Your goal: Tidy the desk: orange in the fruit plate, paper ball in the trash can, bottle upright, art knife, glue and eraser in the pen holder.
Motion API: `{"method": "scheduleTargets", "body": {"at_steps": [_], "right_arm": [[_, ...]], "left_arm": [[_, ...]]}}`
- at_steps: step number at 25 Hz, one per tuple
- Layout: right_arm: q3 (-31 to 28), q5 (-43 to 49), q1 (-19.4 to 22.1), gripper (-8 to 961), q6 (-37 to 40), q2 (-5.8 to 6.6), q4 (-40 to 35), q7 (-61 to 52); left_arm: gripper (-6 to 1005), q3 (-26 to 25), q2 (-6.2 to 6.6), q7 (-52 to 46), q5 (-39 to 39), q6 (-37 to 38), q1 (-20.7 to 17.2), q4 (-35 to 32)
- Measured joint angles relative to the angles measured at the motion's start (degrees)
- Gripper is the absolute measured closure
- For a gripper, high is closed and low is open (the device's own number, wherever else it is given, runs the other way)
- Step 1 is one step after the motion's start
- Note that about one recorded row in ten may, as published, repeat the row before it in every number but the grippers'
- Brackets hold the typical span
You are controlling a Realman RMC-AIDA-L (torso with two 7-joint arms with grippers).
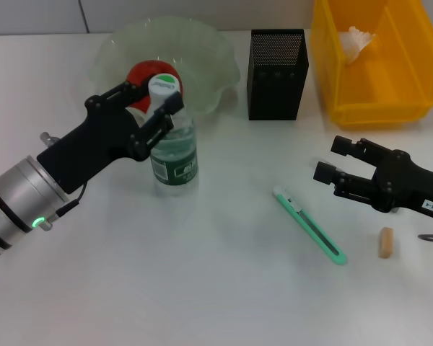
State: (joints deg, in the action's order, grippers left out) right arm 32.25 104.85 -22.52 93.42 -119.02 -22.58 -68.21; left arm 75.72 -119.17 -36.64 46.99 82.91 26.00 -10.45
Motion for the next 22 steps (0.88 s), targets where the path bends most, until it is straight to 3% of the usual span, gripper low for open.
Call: {"method": "scheduleTargets", "body": {"at_steps": [6,13,15,18,19,22], "right_arm": [[0.00,0.00,-0.11,118,-0.24,0.02,0.15,0.00],[0.13,0.00,-0.22,119,-0.13,0.03,0.26,0.01],[0.10,0.00,-0.22,119,-0.01,0.03,0.26,0.01],[0.02,0.00,-0.03,119,0.37,0.03,0.26,0.01],[0.01,0.00,0.15,118,0.95,0.03,0.26,-0.02],[-0.03,0.00,0.31,118,1.91,0.02,0.11,-0.60]], "left_arm": [[556,0.05,0.00,-1.74,-1.30,-0.53,-0.10,0.07],[493,0.02,0.00,-2.21,-1.33,0.47,-0.27,0.13],[292,-0.41,0.08,-3.28,-1.33,2.74,-0.80,-0.27],[189,-0.41,0.08,-3.28,-1.33,2.74,-0.80,-0.27],[155,-2.74,2.65,-13.45,-0.90,13.56,-6.00,-7.05],[155,-2.63,3.28,-14.48,-0.24,14.79,-6.70,-8.18]]}}
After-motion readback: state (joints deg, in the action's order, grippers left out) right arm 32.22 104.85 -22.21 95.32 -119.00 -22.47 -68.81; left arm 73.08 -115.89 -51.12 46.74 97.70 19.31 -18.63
